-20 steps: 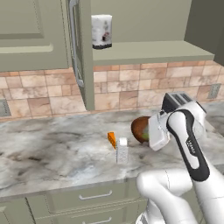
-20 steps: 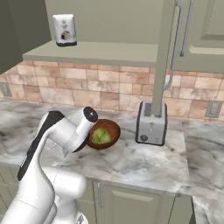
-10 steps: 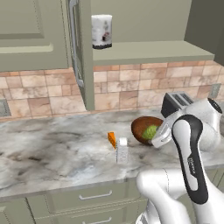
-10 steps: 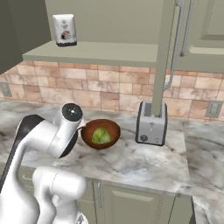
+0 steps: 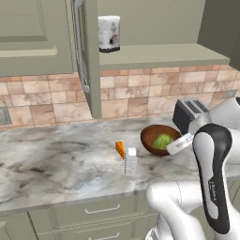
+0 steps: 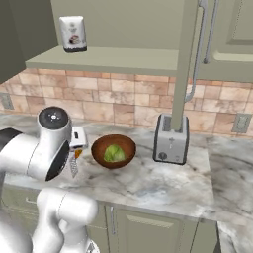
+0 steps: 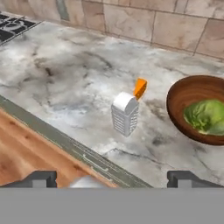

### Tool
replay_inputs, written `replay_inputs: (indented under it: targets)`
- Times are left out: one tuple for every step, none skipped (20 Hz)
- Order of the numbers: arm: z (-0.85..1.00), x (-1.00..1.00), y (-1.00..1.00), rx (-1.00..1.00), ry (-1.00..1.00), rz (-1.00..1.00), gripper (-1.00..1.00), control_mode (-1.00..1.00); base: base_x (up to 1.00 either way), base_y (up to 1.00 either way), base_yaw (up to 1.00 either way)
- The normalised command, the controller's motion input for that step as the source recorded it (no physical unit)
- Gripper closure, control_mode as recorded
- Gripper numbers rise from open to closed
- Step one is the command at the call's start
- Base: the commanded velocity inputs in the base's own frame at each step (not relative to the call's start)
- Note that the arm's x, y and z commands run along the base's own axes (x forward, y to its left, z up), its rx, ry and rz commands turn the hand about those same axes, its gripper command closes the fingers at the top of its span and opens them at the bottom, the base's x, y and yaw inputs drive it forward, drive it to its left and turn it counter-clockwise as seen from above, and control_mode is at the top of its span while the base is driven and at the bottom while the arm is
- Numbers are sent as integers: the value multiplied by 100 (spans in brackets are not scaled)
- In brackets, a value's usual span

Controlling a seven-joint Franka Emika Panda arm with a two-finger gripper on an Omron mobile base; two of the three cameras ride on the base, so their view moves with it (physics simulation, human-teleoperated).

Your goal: Pick the cheese from the fridge and the cheese grater from the cabinet and place them next to the salad bowl.

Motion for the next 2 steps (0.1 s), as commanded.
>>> replay_inputs:
  targets:
    - [20, -62, 0, 0, 0, -31, -100, -100, 0, 0, 0]
    - [17, -60, 0, 0, 0, -34, -100, -100, 0, 0, 0]
